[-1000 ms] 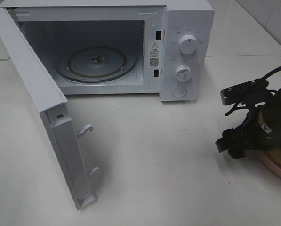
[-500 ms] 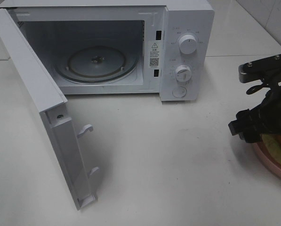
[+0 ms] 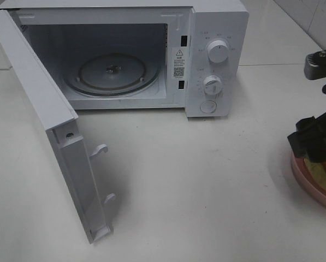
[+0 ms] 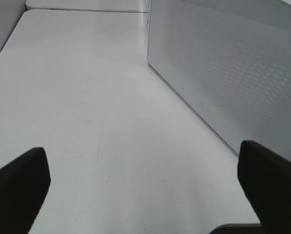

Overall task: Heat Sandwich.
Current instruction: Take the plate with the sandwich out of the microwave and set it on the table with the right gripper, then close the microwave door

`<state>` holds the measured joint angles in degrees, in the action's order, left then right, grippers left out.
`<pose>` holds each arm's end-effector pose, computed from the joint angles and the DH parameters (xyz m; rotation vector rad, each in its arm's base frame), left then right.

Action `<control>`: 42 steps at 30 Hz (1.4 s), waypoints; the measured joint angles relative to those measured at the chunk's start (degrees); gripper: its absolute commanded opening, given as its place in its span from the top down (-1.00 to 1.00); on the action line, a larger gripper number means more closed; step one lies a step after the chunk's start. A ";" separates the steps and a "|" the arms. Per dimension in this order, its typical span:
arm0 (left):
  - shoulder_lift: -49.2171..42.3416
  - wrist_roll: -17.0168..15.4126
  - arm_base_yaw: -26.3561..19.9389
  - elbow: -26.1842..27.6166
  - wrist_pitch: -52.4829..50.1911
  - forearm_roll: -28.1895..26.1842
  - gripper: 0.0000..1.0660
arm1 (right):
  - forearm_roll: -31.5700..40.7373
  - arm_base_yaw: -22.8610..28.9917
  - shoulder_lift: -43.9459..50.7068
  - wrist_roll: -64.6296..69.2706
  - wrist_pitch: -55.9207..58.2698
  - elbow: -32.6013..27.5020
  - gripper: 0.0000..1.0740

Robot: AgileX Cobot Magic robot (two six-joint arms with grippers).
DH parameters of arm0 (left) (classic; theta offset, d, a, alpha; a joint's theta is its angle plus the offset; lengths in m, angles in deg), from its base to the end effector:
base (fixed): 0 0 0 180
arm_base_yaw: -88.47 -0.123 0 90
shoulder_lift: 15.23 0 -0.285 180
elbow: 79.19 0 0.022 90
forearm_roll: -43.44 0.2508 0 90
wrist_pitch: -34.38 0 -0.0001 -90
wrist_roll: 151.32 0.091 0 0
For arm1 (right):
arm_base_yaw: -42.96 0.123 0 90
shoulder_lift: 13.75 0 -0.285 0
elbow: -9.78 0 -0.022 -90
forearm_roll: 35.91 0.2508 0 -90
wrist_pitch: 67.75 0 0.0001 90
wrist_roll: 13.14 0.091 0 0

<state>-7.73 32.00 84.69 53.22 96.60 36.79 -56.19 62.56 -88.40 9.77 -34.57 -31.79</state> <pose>-0.0083 -0.0099 0.2804 0.0004 2.0425 -0.0614 0.2007 0.0531 0.2312 -0.2381 2.5411 -0.0765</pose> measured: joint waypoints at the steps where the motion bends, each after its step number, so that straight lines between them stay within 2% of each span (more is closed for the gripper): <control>1: 0.00 0.00 0.00 0.00 0.00 0.00 -0.83 | 0.57 0.00 0.86 -0.46 0.52 0.00 -0.42; 11: 0.00 0.00 0.00 0.00 0.00 0.00 -0.83 | 5.21 0.00 11.69 -5.39 7.39 0.00 -0.42; 23: 0.00 0.00 0.00 0.00 0.00 0.00 -0.83 | 5.90 0.00 24.92 -9.28 18.16 0.00 -0.42; 32: 0.00 0.00 0.00 0.00 0.00 0.00 -0.83 | 9.51 0.00 32.89 -13.92 26.81 0.00 -0.42; 42: 0.00 0.00 0.00 0.00 0.00 0.00 -0.83 | 13.01 0.00 47.56 -17.65 32.37 0.00 -0.41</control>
<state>-7.73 32.00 84.69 53.22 96.60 36.79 -43.19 62.56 -40.84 -7.87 -2.20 -31.79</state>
